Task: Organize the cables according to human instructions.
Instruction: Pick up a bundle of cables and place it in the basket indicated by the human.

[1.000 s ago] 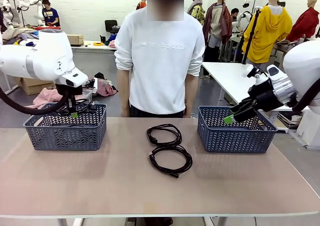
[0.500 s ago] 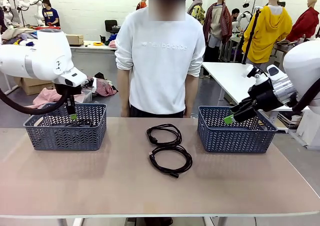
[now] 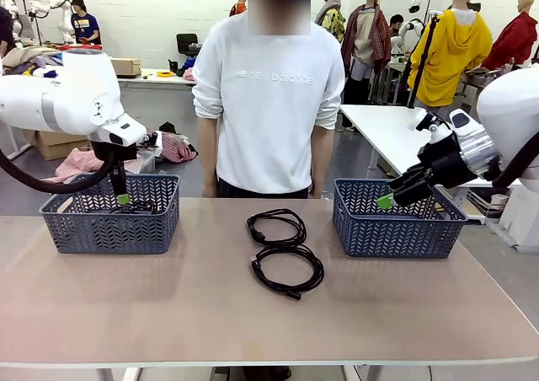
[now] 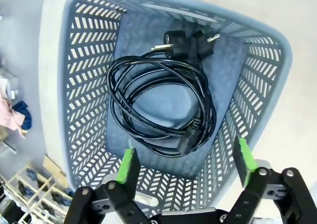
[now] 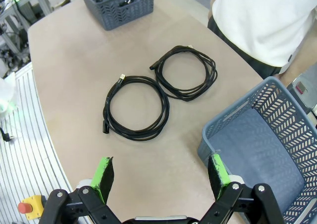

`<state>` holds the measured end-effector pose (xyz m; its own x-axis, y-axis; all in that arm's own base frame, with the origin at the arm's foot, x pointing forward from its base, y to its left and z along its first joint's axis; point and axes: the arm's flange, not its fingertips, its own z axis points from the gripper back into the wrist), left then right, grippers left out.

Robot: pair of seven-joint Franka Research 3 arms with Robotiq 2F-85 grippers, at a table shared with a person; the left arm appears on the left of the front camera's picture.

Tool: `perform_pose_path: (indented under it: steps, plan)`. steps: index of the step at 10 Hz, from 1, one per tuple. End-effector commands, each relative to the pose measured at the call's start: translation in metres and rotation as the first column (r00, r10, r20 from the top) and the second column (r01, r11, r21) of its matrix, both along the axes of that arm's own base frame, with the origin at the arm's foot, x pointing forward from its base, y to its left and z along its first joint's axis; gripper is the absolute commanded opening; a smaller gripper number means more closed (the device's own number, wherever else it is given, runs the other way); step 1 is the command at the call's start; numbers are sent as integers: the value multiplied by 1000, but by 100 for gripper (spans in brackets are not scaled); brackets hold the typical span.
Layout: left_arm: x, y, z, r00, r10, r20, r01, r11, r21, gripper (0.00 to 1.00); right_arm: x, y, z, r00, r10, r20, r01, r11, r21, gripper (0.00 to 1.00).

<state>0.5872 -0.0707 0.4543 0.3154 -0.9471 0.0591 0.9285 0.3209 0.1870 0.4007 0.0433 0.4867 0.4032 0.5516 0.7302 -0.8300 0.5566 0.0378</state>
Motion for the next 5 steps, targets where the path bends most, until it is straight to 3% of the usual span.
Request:
perform_pose_path:
  steps: [1,4,5]
  plan:
    - [4,2,2,1000,19,-11,-20,1000,-18,100,4,0,-1,1000,20,24,-20,1000,21,100]
    - [7,-3,-6,997,77,-16,-78,996,-50,100,4,0,-1,1000,20,24,-20,1000,21,100]
    - [1,0,-2,1000,14,-4,-14,1000,-9,100,4,0,-1,1000,20,24,-20,1000,21,100]
